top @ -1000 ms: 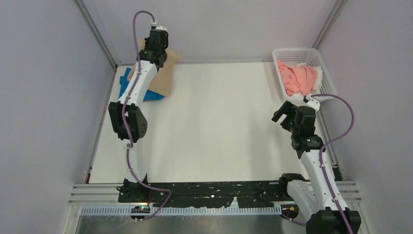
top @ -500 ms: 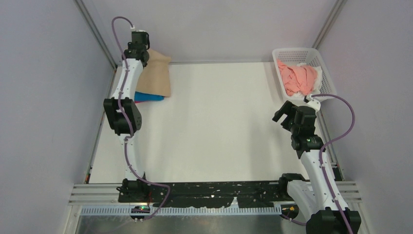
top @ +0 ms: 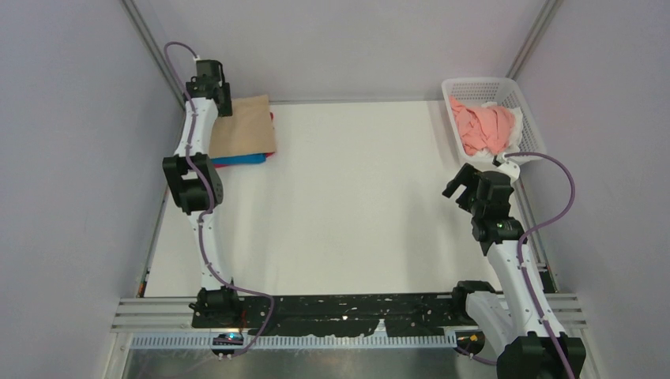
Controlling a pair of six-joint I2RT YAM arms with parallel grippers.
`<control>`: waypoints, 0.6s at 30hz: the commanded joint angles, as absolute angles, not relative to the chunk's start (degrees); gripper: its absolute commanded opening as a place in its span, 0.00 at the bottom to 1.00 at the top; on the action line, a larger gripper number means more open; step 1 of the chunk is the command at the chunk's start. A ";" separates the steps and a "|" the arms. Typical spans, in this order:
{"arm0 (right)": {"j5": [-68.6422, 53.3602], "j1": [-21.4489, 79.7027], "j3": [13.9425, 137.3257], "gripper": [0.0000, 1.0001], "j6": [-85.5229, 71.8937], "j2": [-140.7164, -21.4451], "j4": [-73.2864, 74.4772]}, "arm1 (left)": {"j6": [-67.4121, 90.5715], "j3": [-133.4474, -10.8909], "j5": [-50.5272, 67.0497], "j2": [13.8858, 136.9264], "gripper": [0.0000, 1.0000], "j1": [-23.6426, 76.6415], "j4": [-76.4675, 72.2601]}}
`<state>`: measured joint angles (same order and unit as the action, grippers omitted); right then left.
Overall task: Fold and stack the t-shirts
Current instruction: Put the neatly folded tshirt into the corner of the board with the left arm, then reset both arms
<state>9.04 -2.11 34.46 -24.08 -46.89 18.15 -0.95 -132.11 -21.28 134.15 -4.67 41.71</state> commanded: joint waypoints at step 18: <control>8.17 -2.40 35.61 0.95 -24.16 -42.98 19.37 | 22.71 -112.90 -5.43 105.21 1.00 -4.56 39.66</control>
